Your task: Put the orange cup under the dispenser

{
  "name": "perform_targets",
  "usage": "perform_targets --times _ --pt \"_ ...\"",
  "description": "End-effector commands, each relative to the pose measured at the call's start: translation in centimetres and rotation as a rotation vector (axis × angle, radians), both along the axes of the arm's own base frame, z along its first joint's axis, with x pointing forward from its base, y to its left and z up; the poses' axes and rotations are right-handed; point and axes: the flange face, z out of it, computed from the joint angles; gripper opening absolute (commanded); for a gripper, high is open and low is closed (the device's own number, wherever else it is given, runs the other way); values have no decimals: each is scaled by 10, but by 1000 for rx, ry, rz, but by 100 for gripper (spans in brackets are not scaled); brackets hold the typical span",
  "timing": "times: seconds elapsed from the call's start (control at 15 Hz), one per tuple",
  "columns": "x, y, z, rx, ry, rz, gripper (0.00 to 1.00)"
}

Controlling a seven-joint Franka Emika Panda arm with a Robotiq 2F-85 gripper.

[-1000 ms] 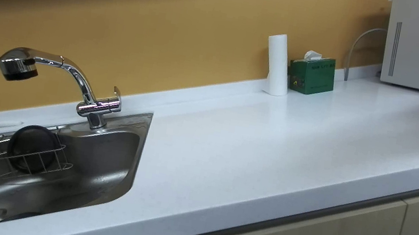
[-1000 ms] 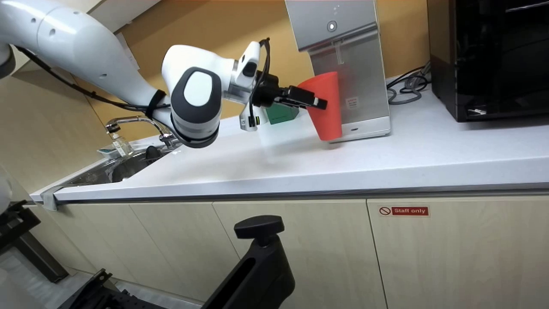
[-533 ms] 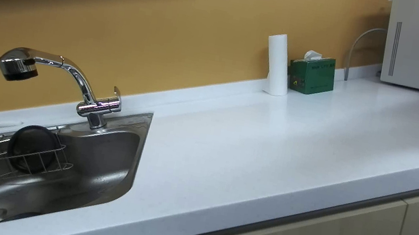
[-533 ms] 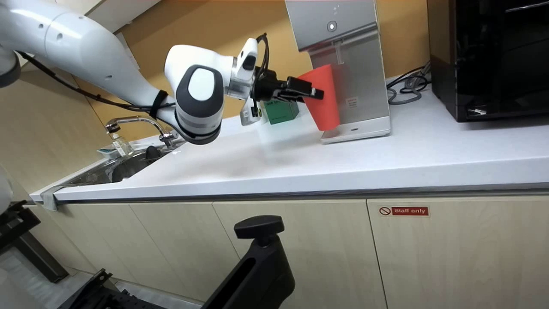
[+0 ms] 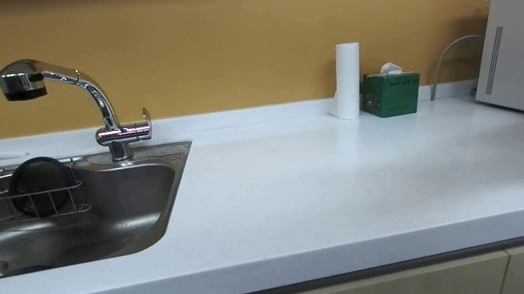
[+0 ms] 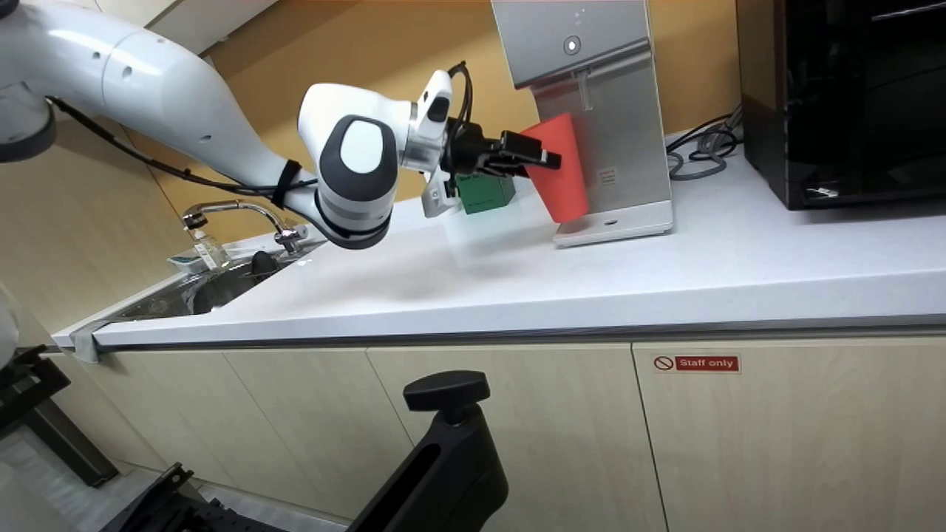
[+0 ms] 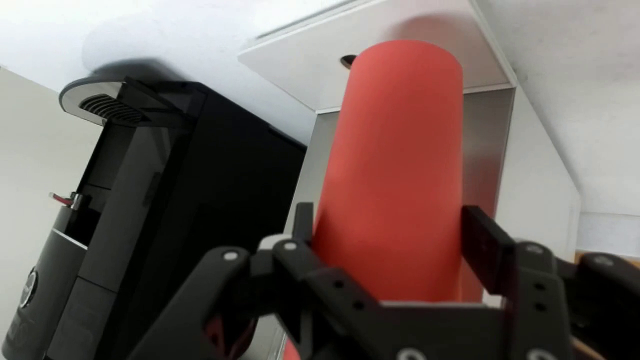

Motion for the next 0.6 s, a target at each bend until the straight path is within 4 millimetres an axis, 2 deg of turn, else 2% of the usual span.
perform_targets --times 0.0,0.53 --pt "4 -17 -3 -9 8 -12 49" --pt "13 -48 -21 63 -8 -33 49"
